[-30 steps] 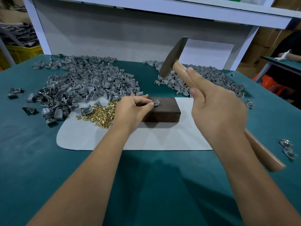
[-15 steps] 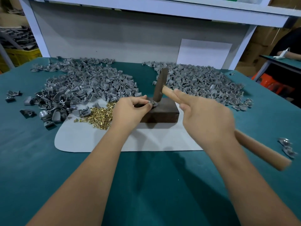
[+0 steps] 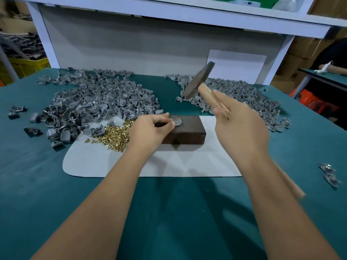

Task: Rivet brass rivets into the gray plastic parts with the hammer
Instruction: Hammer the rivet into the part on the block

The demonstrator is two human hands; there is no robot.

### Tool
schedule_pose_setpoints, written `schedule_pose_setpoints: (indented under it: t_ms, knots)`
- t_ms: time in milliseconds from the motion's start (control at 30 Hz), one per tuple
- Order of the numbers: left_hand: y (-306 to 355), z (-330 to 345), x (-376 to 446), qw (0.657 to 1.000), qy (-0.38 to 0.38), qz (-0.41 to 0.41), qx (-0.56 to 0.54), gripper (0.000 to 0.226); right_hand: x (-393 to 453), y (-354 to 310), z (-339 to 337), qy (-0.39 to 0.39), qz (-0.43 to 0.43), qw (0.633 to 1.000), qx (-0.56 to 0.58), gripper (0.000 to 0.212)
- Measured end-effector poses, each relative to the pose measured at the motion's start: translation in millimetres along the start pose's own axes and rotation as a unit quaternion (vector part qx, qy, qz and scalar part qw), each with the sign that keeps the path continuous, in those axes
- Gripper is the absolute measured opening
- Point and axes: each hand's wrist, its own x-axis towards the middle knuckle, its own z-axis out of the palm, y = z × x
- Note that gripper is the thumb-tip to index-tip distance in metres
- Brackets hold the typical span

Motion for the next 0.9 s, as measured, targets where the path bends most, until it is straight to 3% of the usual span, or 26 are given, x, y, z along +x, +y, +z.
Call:
schedule_pose_setpoints:
  t_ms: [100, 267, 333, 467, 533, 633, 767, 900]
  knots:
    - [1.1, 0.3, -1.2, 1.0, 0.008, -0.011, 0.009, 0.008, 4.8, 9.2, 8.3, -0.003, 0.066, 0.997, 0.029, 0.028]
    - [6.4, -1.4, -3.4, 0.999, 0.009, -0.008, 0.034, 0.005, -6.4, 31.0, 25.6, -0.141, 0.167, 0.975, -0.026, 0.005]
    - [9.8, -3.2, -3.2, 0.999, 0.006, -0.01, 0.039, 0.001, -4.9, 34.0, 27.4, -0.129, 0.156, 0.974, -0.102, 0.009]
    - [16.7, -8.1, -4.5, 1.0, -0.016, 0.003, -0.023, 0.007, -7.5, 35.8, 33.6, -0.122, 0.133, 0.968, -0.177, 0.04]
    - [21.8, -12.9, -5.5, 0.995, -0.051, 0.031, -0.079, 0.018, -9.2, 31.4, 35.3, -0.066, 0.093, 0.976, -0.183, 0.041]
    - [28.4, -18.0, -7.3, 0.982, -0.107, 0.06, -0.144, 0.019, -8.5, 21.0, 35.0, 0.079, -0.023, 0.996, -0.026, 0.024]
    - [33.5, -21.0, -11.0, 0.971, -0.14, 0.078, -0.178, 0.007, -17.4, 1.3, 39.5, 0.005, -0.014, 0.945, 0.327, 0.019]
    - [35.4, -20.4, -12.6, 0.961, -0.162, 0.085, -0.209, 0.008, -22.1, -6.0, 43.1, -0.046, -0.008, 0.901, 0.432, 0.024]
